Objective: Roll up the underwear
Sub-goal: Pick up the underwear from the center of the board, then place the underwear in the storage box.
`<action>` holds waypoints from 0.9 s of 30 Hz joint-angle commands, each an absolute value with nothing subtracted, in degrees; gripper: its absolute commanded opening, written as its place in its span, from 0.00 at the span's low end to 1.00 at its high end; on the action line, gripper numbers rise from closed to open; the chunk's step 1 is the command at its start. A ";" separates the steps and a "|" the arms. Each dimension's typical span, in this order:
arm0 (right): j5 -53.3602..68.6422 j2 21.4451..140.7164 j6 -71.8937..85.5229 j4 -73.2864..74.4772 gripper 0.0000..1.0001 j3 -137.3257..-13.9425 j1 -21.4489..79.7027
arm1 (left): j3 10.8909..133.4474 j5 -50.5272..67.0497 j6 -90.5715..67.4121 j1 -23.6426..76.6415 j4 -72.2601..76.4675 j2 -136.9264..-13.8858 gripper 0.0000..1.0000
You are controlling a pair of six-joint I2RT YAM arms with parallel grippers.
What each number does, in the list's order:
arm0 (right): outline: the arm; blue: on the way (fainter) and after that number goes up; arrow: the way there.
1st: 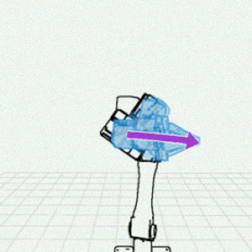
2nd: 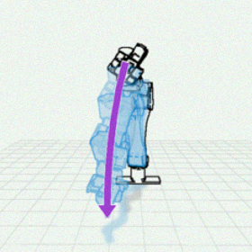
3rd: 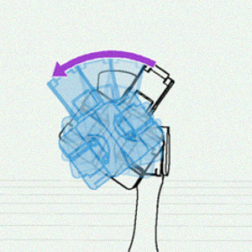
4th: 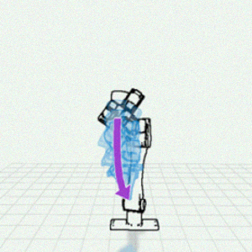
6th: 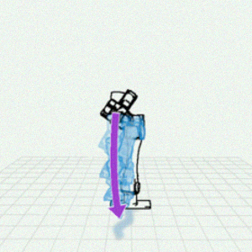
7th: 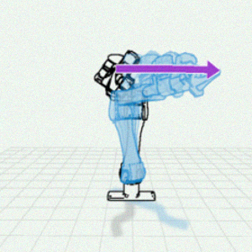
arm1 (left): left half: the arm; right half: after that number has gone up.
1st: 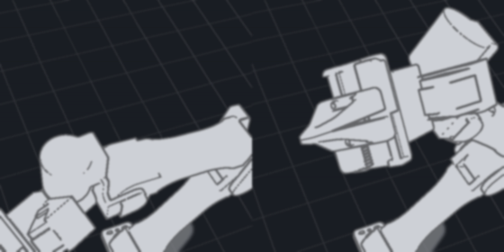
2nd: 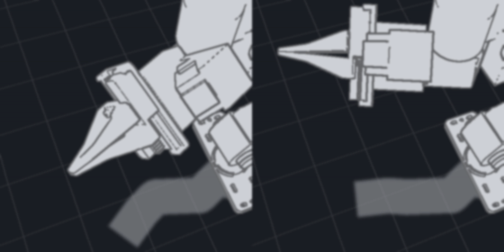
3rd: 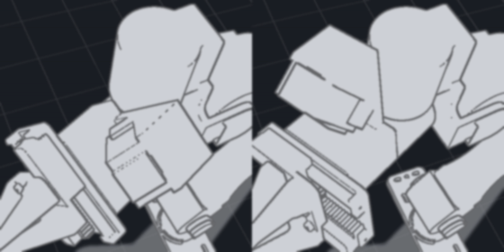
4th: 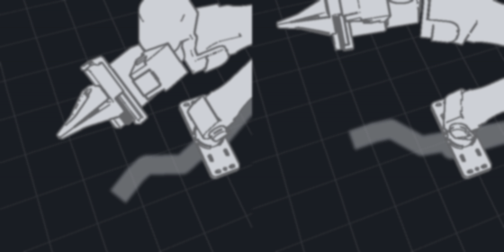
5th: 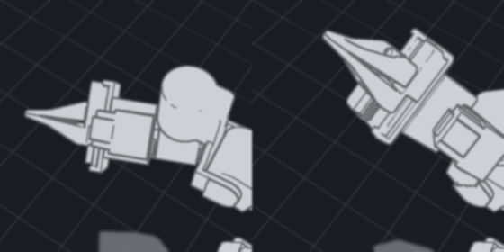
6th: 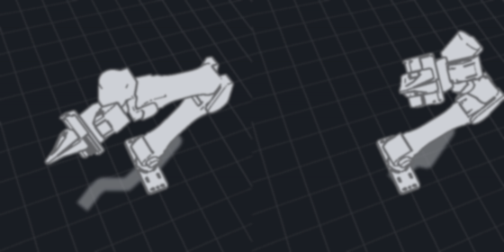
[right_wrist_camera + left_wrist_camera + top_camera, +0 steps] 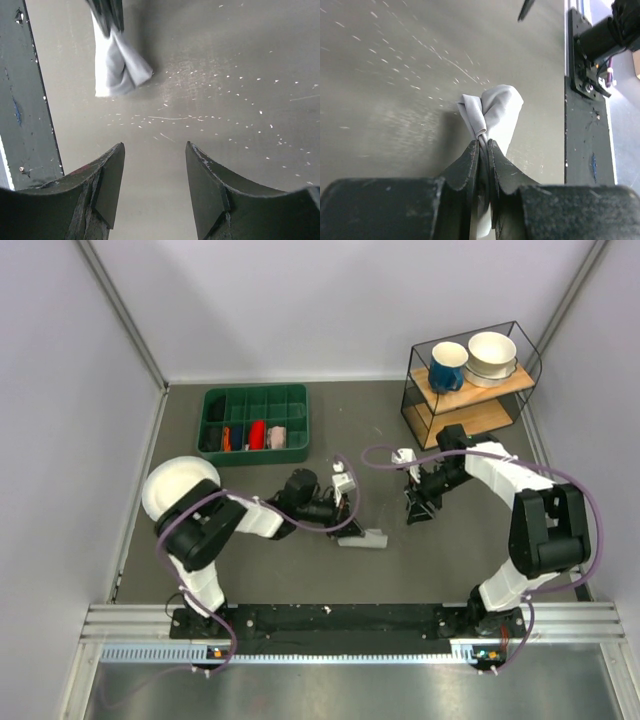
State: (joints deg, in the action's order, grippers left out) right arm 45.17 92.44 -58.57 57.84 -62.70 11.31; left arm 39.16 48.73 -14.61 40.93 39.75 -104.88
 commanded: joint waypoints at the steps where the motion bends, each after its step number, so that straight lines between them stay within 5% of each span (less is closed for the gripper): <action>1: 47.81 88.95 -58.27 57.30 0.53 -63.72 10.55 | 38.85 48.52 -10.12 35.53 33.25 -94.85 0.04; 14: 47.90 86.05 -58.53 57.39 0.53 -63.11 10.46 | 51.67 43.24 -2.46 12.58 7.22 -84.20 0.03; 27: 49.31 85.17 -58.62 57.39 0.53 -62.58 10.55 | 68.19 29.47 -5.27 -3.60 4.57 -95.26 0.02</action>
State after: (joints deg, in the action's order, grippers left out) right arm 46.72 87.09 -58.33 57.89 -62.65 11.09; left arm 63.05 37.28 -4.05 -1.32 4.86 -91.22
